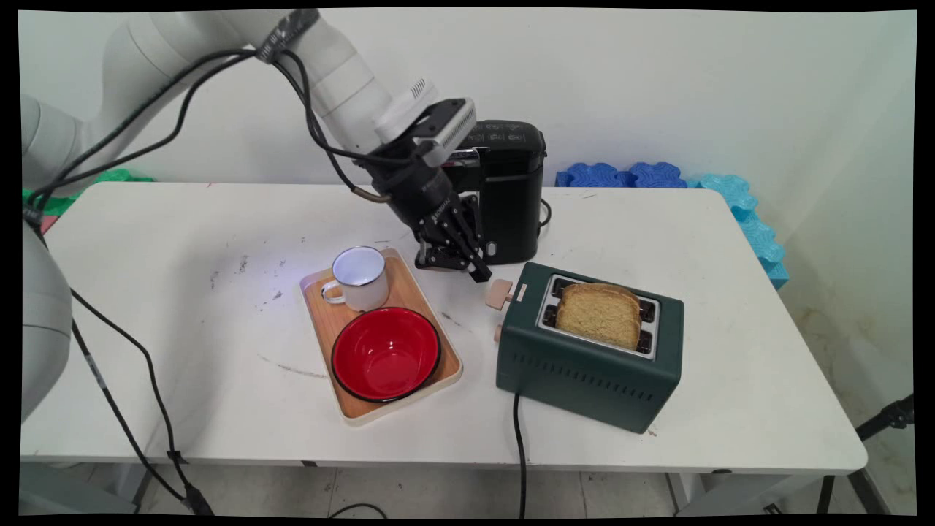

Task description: Press the toaster switch

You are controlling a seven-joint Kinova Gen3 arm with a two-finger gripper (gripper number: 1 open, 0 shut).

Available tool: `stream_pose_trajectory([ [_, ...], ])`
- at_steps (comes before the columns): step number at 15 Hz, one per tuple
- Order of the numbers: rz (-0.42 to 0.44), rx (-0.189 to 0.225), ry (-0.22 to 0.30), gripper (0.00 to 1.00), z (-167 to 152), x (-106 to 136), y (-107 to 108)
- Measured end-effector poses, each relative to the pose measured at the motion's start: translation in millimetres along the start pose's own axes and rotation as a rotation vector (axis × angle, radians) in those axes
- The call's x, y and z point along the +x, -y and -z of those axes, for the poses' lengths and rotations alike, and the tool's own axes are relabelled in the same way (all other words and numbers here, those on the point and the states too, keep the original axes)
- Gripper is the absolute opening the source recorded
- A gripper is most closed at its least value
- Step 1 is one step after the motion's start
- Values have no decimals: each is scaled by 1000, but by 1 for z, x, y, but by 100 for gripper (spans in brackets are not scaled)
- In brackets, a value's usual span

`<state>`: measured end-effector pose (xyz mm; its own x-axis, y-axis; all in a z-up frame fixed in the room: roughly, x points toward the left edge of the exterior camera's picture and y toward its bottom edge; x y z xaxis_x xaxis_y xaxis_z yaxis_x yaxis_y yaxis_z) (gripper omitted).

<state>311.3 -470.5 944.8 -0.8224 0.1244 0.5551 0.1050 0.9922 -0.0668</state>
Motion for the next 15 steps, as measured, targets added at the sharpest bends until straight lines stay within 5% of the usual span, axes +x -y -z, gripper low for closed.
stream_pose_trajectory([
  [15,71,-1,23,0,-42,8,12],
])
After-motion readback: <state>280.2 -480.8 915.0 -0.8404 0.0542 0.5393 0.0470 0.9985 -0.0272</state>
